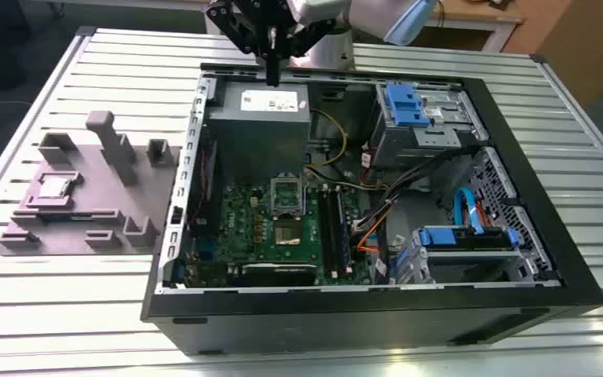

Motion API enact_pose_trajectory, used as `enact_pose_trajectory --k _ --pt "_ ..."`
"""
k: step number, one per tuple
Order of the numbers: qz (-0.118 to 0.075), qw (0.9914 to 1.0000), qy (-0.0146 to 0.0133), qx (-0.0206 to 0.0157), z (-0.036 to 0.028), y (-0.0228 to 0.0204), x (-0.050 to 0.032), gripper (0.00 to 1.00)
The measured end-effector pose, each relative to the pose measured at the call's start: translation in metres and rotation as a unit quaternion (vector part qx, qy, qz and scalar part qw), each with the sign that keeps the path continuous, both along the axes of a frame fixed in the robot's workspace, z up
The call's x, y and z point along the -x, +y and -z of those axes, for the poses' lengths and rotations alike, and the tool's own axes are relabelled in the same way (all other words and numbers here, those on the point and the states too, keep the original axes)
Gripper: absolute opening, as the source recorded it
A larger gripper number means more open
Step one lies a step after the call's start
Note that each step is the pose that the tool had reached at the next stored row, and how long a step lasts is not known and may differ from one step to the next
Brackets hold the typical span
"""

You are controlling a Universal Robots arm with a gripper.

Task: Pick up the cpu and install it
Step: 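Reach for the cpu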

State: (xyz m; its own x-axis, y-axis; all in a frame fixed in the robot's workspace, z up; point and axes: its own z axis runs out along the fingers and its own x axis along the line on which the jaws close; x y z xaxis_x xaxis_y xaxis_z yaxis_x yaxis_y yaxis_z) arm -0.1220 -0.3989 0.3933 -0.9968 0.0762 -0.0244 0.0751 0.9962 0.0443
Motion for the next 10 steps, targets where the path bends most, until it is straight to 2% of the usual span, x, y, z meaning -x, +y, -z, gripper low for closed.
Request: enact_pose_trajectory --k 10 --pt "0.000 1.00000 0.0000 0.0000 0.0000 0.0000 0.0018 0.10"
